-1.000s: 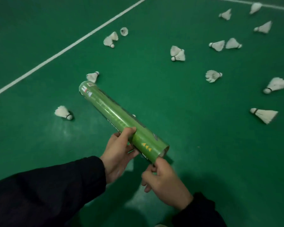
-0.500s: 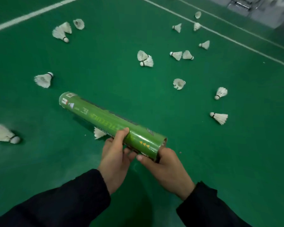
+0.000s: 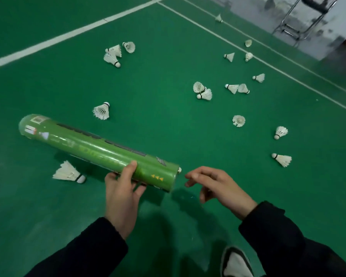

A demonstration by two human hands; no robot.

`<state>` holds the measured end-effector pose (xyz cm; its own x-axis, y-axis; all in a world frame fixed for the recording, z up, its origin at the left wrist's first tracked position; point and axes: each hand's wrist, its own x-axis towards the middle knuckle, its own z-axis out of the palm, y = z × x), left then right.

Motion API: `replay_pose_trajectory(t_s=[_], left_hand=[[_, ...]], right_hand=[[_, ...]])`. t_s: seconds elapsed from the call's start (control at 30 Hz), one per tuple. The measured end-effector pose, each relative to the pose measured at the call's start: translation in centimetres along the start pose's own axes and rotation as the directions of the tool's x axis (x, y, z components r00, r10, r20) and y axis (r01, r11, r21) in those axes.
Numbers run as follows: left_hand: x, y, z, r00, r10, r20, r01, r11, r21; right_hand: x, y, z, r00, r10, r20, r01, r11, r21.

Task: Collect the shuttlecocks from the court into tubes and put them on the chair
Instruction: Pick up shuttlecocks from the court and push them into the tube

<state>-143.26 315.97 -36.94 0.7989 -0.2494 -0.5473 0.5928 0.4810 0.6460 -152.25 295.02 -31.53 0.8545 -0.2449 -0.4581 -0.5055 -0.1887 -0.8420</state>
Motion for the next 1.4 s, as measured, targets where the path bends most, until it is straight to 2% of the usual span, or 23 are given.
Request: replay_pose_trajectory(t_s=[0.07, 0.13, 0.23, 0.27, 0.33, 0.4, 0.43, 0.5, 0.57, 0.63, 0.7, 0.73, 0.77, 0.8, 0.87, 0.9, 0.93, 0.97, 1.03, 1.1, 1.2, 1.3, 1.4], left_hand=[[0.8, 1.1, -0.6, 0.999, 0.024, -0.028, -0.025, 0.999, -0.025], [1.8, 1.8, -1.1, 0.998, 0.025, -0.056, -0.029, 0.997, -0.068], [2.5, 1.9, -1.9, 0.993, 0.036, -0.115, -0.052, 0.99, -0.131], [2.5, 1.9, -2.3, 0.991, 0.045, -0.129, -0.063, 0.988, -0.141], [1.9, 2.0, -3.2, 0.985, 0.069, -0.161, -0.092, 0.985, -0.143], [1.2, 2.0, -4.4, 0.974, 0.095, -0.206, -0.121, 0.985, -0.12], [0.8, 2.1, -5.1, 0.964, 0.11, -0.242, -0.14, 0.984, -0.108], [0.1, 2.3, -6.3, 0.938, 0.14, -0.316, -0.177, 0.98, -0.091], [-0.4, 2.9, -7.3, 0.91, 0.161, -0.383, -0.215, 0.971, -0.103], [-0.6, 3.6, -8.3, 0.883, 0.191, -0.43, -0.272, 0.953, -0.135], [-0.9, 4.6, -9.0, 0.857, 0.212, -0.471, -0.316, 0.937, -0.153], [-1.0, 5.1, -9.1, 0.844, 0.216, -0.491, -0.33, 0.93, -0.158], [-1.0, 5.6, -9.2, 0.832, 0.215, -0.511, -0.34, 0.926, -0.164], [-1.0, 6.0, -9.2, 0.822, 0.208, -0.53, -0.344, 0.924, -0.17], [-0.6, 6.9, -9.3, 0.806, 0.188, -0.561, -0.338, 0.925, -0.175], [-0.3, 7.2, -9.4, 0.806, 0.184, -0.562, -0.336, 0.925, -0.178], [0.1, 7.4, -9.4, 0.812, 0.186, -0.554, -0.335, 0.925, -0.181], [0.6, 7.4, -9.2, 0.822, 0.192, -0.536, -0.335, 0.924, -0.183], [1.4, 7.3, -8.6, 0.853, 0.194, -0.485, -0.326, 0.924, -0.202], [1.8, 7.1, -7.7, 0.88, 0.183, -0.438, -0.305, 0.925, -0.227], [1.6, 6.7, -7.5, 0.891, 0.188, -0.414, -0.308, 0.919, -0.246], [0.9, 6.8, -8.7, 0.884, 0.21, -0.417, -0.341, 0.9, -0.27], [0.2, 7.0, -9.8, 0.861, 0.231, -0.453, -0.382, 0.882, -0.276]], right_hand=[[2.0, 1.2, 0.2, 0.995, 0.05, -0.083, -0.06, 0.99, -0.125], [4.1, 2.8, 0.7, 0.991, 0.005, -0.131, -0.051, 0.937, -0.345], [7.2, 5.0, 1.0, 0.992, -0.115, -0.059, 0.047, 0.743, -0.668], [8.2, 5.6, 1.0, 0.986, -0.168, 0.005, 0.113, 0.636, -0.763], [10.8, 6.7, 1.4, 0.938, -0.236, 0.253, 0.32, 0.316, -0.893], [14.0, 7.5, 1.8, 0.859, -0.135, 0.494, 0.496, -0.023, -0.868], [15.5, 7.5, 2.0, 0.838, -0.037, 0.544, 0.535, -0.14, -0.833], [18.0, 6.7, 2.5, 0.832, 0.106, 0.545, 0.551, -0.268, -0.79], [20.5, 5.7, 2.9, 0.835, 0.109, 0.54, 0.542, -0.334, -0.771], [22.2, 4.5, 3.4, 0.834, 0.092, 0.545, 0.544, -0.308, -0.781], [23.2, 3.4, 3.9, 0.843, 0.057, 0.534, 0.535, -0.184, -0.825], [23.1, 2.9, 4.2, 0.849, 0.025, 0.528, 0.528, -0.08, -0.845], [22.9, 2.2, 4.5, 0.859, -0.026, 0.511, 0.512, 0.074, -0.856], [22.3, 1.3, 4.8, 0.879, -0.082, 0.471, 0.472, 0.297, -0.83], [20.2, -1.0, 5.9, 0.911, -0.208, 0.355, 0.379, 0.759, -0.529], [19.1, -2.4, 6.6, 0.915, -0.288, 0.283, 0.368, 0.883, -0.291], [17.7, -3.8, 7.4, 0.911, -0.348, 0.219, 0.371, 0.926, -0.073], [16.4, -5.1, 8.3, 0.899, -0.397, 0.187, 0.386, 0.918, 0.09], [14.0, -6.5, 10.6, 0.859, -0.472, 0.196, 0.431, 0.876, 0.217], [12.0, -6.5, 13.1, 0.839, -0.483, 0.25, 0.456, 0.875, 0.16], [10.3, -5.8, 15.4, 0.843, -0.484, 0.234, 0.472, 0.875, 0.11], [9.7, -5.9, 15.9, 0.73, -0.555, 0.399, 0.64, 0.761, -0.112], [9.7, -5.9, 16.8, 0.636, -0.491, 0.595, 0.711, 0.673, -0.205]])
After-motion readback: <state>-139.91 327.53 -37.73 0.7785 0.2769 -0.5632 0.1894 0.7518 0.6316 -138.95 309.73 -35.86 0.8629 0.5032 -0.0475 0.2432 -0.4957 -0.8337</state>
